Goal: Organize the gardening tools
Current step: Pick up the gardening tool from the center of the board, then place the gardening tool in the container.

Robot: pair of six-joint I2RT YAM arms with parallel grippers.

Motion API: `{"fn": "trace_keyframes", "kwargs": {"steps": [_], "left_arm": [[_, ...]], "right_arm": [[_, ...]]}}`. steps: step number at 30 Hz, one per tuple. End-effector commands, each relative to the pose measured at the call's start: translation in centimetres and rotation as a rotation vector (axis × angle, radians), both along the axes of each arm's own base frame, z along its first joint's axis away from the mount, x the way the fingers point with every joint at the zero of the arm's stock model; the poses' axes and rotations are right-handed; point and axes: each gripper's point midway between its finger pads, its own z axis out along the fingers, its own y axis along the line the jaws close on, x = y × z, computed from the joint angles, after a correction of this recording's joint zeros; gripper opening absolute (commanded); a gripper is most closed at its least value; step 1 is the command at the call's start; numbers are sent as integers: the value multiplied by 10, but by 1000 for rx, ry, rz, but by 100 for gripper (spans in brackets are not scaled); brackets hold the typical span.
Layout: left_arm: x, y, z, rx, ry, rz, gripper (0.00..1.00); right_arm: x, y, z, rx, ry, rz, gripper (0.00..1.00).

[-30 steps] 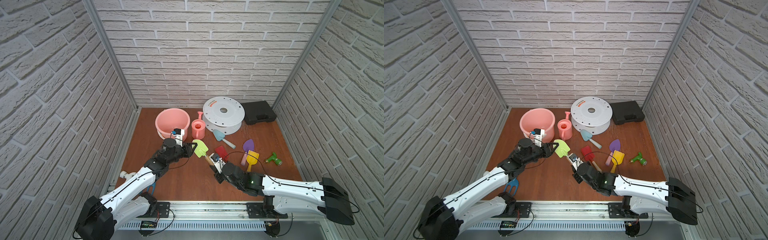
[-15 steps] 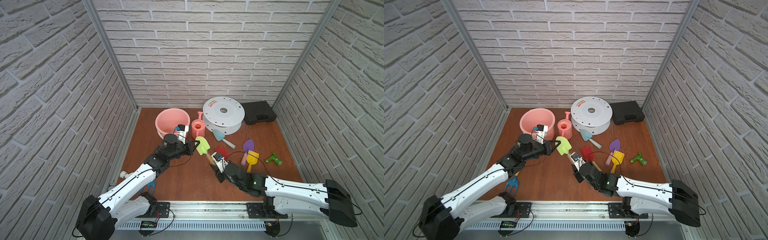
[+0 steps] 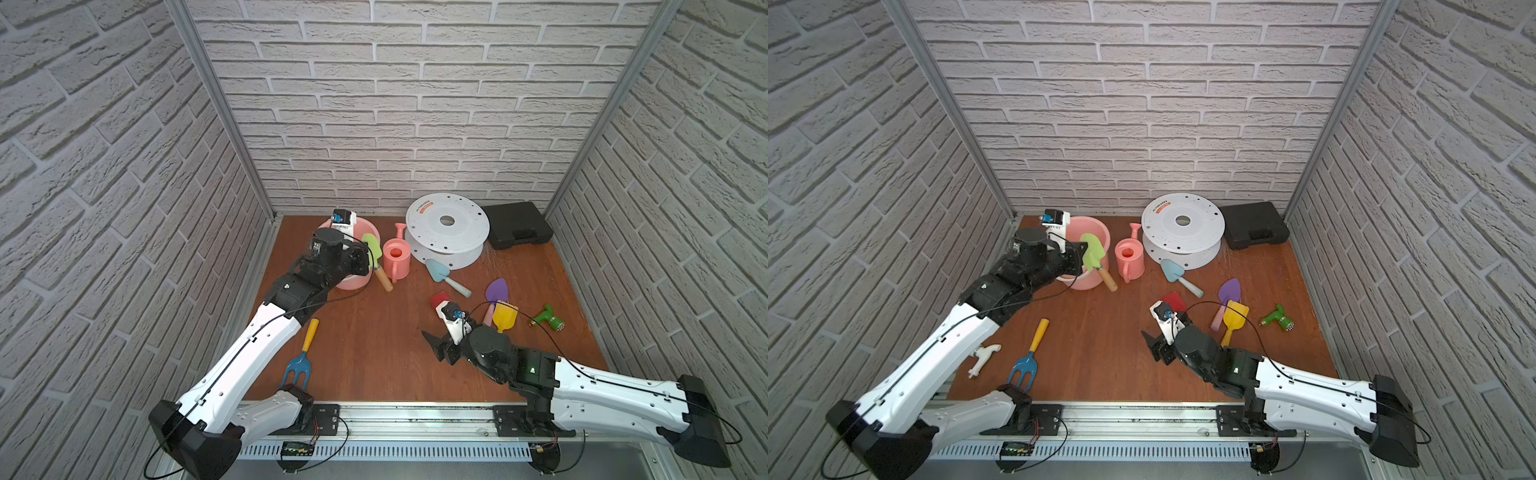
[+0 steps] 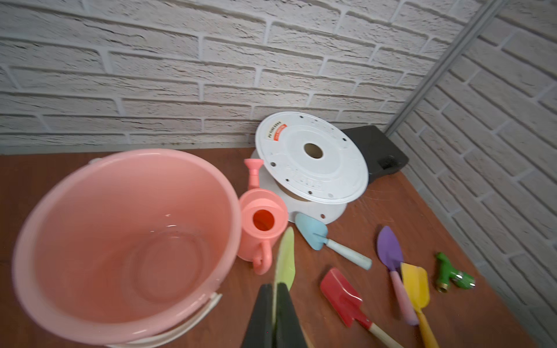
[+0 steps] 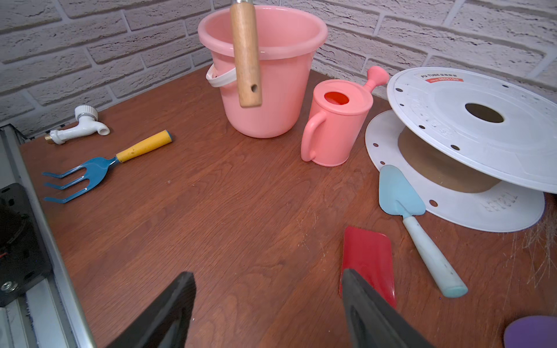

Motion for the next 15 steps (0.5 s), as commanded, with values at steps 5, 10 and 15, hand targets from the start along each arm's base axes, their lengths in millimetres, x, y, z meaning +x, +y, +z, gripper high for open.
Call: {"fn": "trace_keyframes", "kwargs": {"steps": [5, 10, 15], "left_arm": [[29, 70, 39, 209, -56, 186, 0], [62, 86, 47, 269, -92, 183, 0], [101, 83, 31, 286, -130, 79, 0]], "right_arm": [[-7, -2, 8, 57, 13, 17, 80], [-8, 3, 2, 45, 30, 32, 80], [-8, 11, -6, 21, 42, 55, 82]]}}
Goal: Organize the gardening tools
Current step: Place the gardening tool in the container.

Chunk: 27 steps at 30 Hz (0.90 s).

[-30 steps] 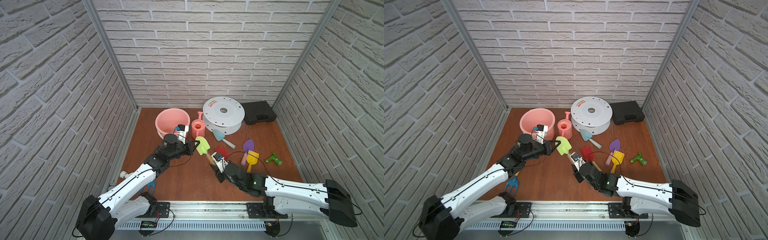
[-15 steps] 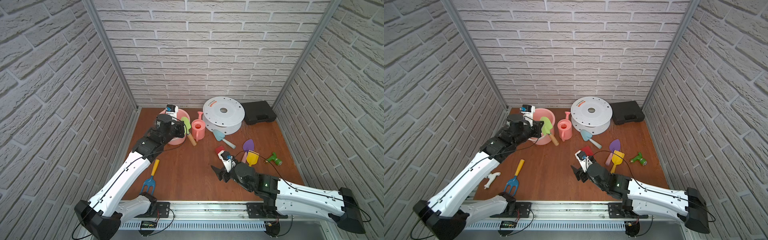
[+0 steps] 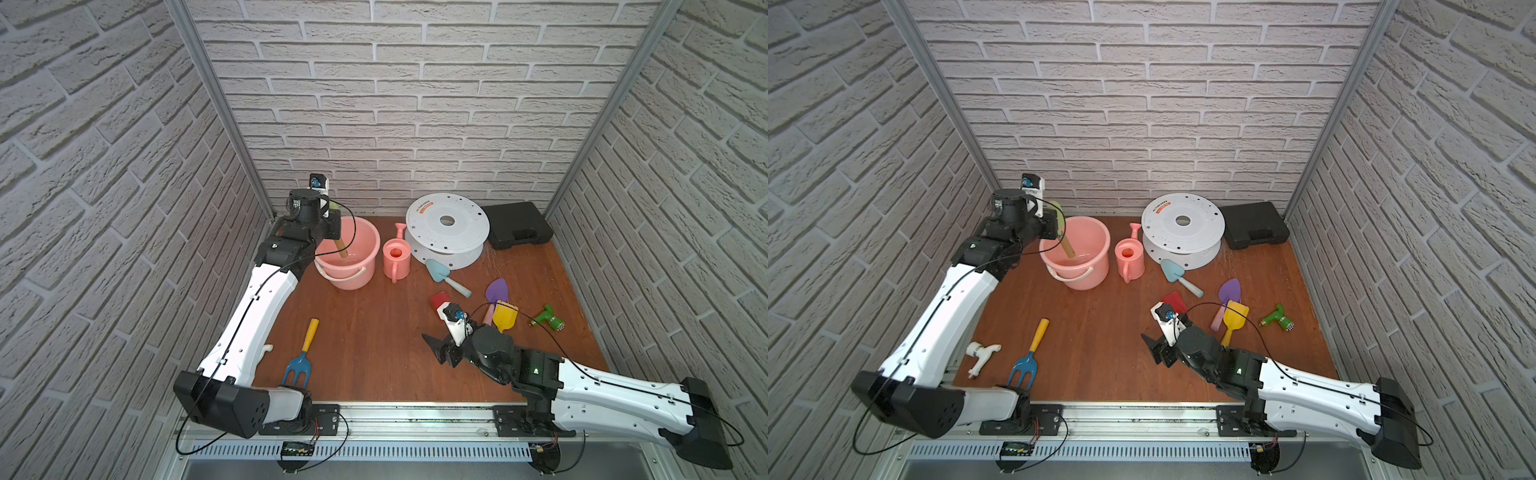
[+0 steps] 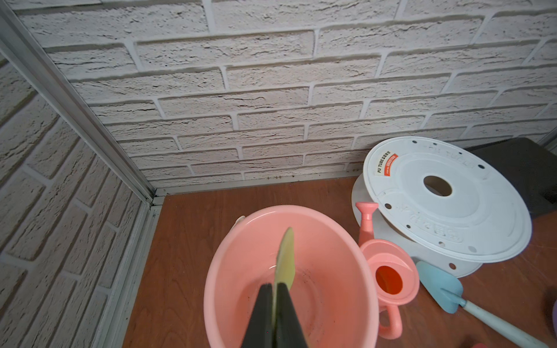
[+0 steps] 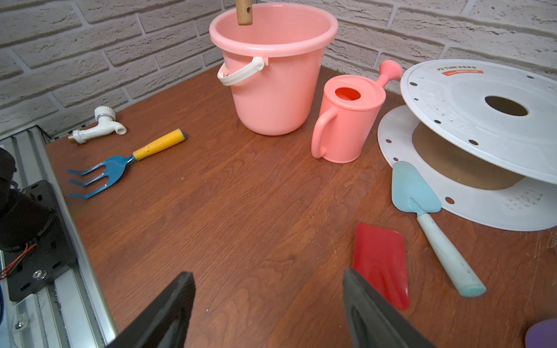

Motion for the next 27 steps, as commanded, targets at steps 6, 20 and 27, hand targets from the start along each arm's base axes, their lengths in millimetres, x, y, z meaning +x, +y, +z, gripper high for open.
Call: {"fn": "trace_keyframes", "kwargs": {"steps": [6, 20, 27], "left_arm": [[47, -19, -25, -9, -83, -316, 0], [71, -38, -90, -128, -2, -601, 0], [83, -34, -121, -136, 76, -588, 0]], "right_arm": [[-4, 15, -8, 3, -1, 67, 100], [1, 13, -10, 6, -26, 41, 100], [3, 13, -13, -6, -28, 30, 100]]}}
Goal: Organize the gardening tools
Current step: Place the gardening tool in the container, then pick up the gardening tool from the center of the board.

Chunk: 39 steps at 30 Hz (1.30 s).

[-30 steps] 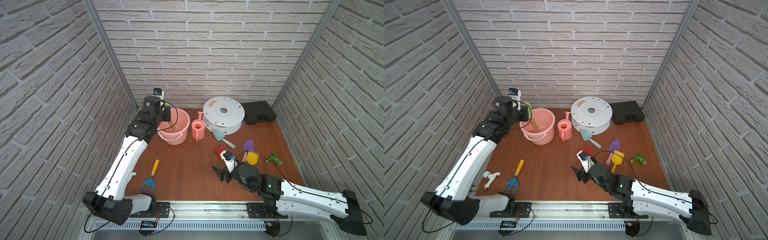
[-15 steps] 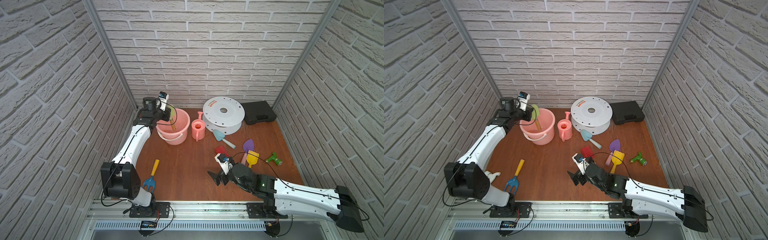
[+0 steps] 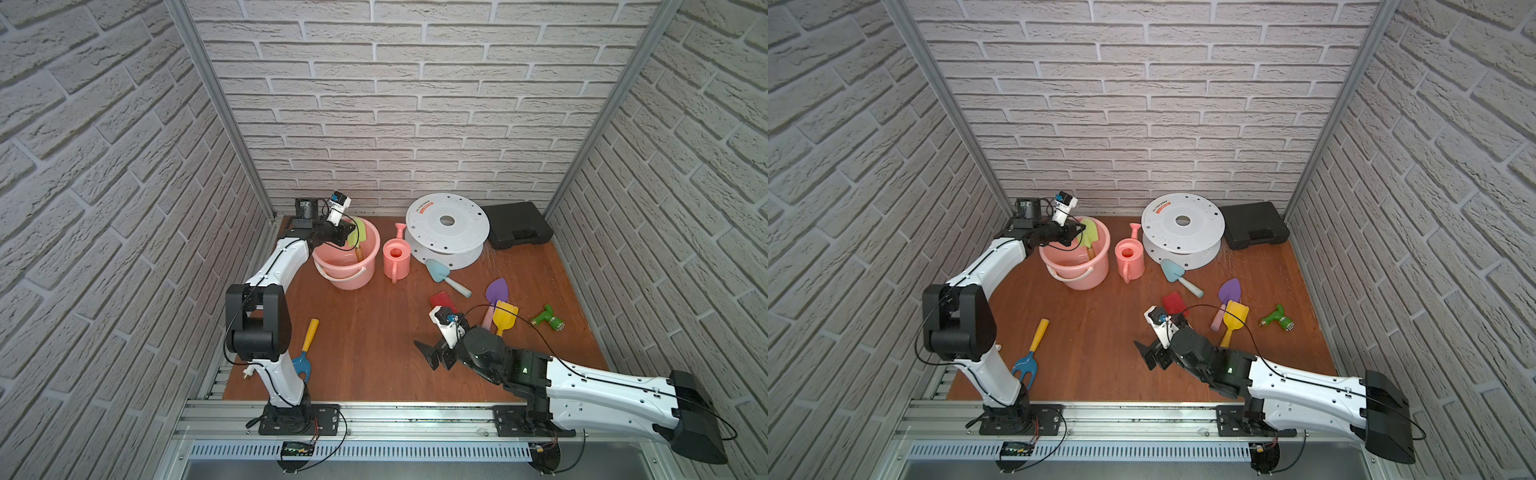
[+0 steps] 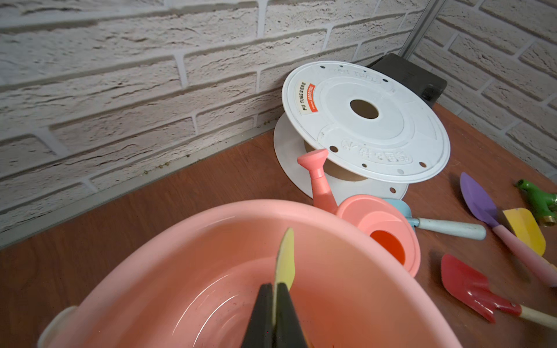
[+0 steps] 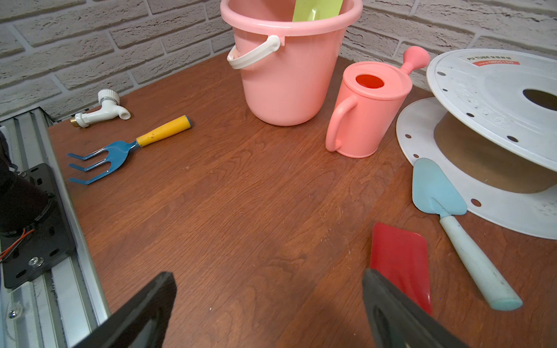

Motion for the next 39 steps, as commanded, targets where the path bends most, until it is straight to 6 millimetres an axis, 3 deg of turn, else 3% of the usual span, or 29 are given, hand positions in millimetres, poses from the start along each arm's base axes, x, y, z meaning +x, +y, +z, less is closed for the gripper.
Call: {"fn": "trace_keyframes", "kwargs": {"steps": [1, 5, 7, 14, 15, 17, 18, 27, 33, 39], "left_arm": [[5, 3, 18, 7, -58, -25, 0], [5, 4, 17, 10, -57, -24, 15], [5, 6, 18, 13, -54, -18, 40], [1, 12, 35, 6, -61, 6, 51], [0, 12, 39, 2, -65, 13, 57], [-2, 13, 54, -5, -90, 34, 92], [-4, 13, 61, -11, -101, 46, 98], [-27, -21, 102, -2, -158, 141, 98], [-47, -55, 98, 0, -92, 299, 98], [-76, -105, 88, -62, -38, 318, 98]], "right_arm": [[3, 2, 2, 14, -28, -7, 100], [4, 3, 1, 7, -24, -9, 99], [4, 3, 0, 4, -24, -10, 100], [4, 0, 2, 12, -26, -18, 100], [4, 0, 3, 14, -25, -20, 99], [4, -1, 4, 16, -26, -24, 100], [4, -2, 4, 18, -25, -28, 100], [13, -17, 7, -1, -12, -137, 99], [24, -34, 3, -53, -5, -264, 99], [34, -64, -8, -129, 20, -415, 99]]}}
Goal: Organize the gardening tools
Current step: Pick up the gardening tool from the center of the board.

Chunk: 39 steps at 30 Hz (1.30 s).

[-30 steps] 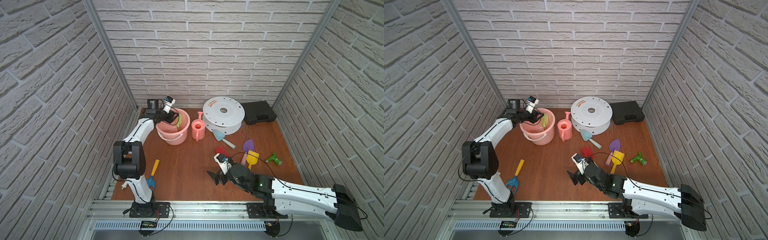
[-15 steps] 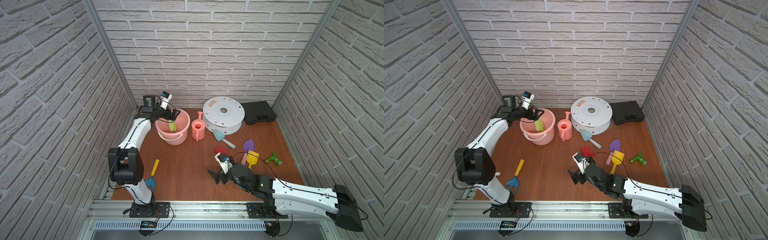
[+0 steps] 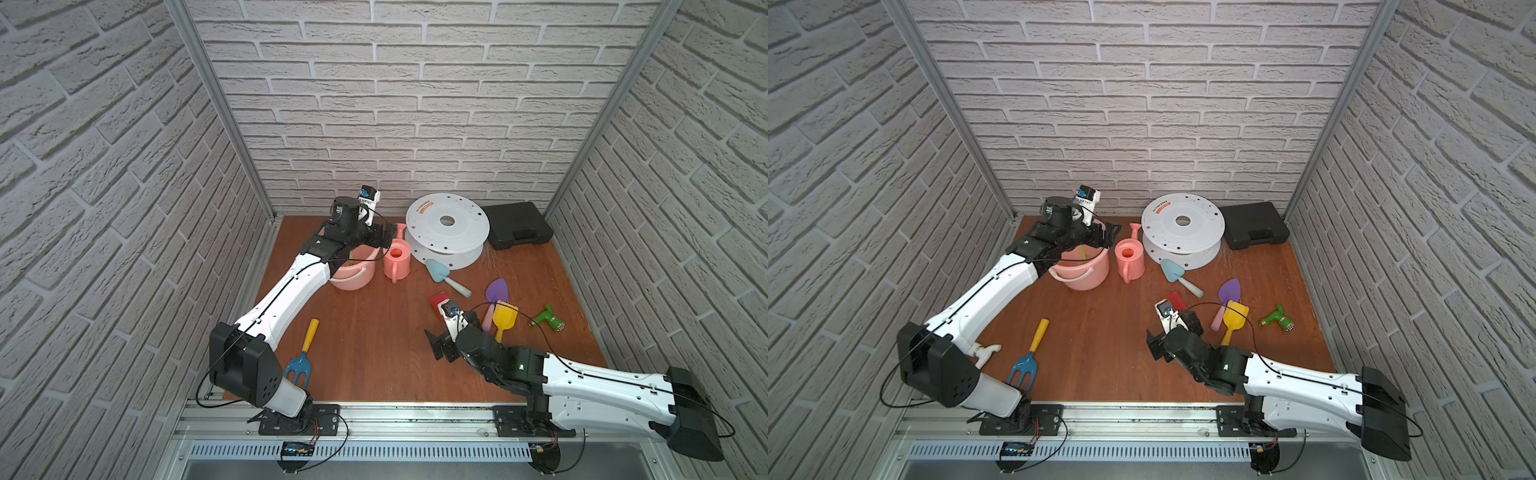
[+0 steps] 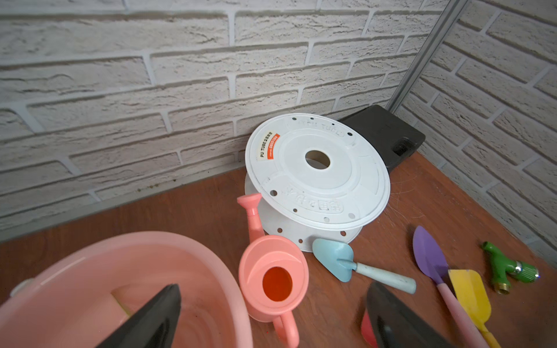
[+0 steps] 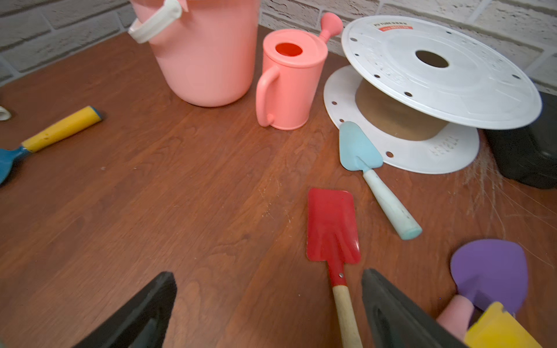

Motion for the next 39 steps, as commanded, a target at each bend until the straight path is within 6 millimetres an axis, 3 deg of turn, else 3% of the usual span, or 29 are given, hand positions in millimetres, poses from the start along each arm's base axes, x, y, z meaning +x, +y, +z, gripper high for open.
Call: {"fn": "trace_keyframes", "kwargs": {"steps": [1, 5, 11, 15, 21, 27, 32, 37, 39], "left_arm": [[-16, -9, 1, -28, -8, 107, 98], [-40, -43, -22, 37, -54, 72, 98], [-58, -56, -65, 37, -53, 83, 98], [-62, -58, -82, 11, -24, 80, 98], [-65, -55, -89, -42, -37, 74, 98], [-69, -59, -88, -57, -17, 48, 98], [-73, -61, -81, -75, -20, 31, 98], [-76, -67, -79, -85, -19, -10, 98], [-76, -67, -77, -98, -16, -8, 98]], "right_arm": [[10, -23, 1, -16, 11, -130, 100], [11, -36, -16, -21, 98, -177, 91], [3, -46, -57, -3, 296, -201, 78], [8, -59, -69, -31, 351, -258, 66], [14, -68, -96, -73, 466, -301, 57], [17, -68, -121, -139, 557, -306, 54], [20, -63, -126, -143, 580, -292, 25], [20, -60, -124, -120, 570, -272, 4], [20, -58, -121, -104, 560, -261, 3]]}}
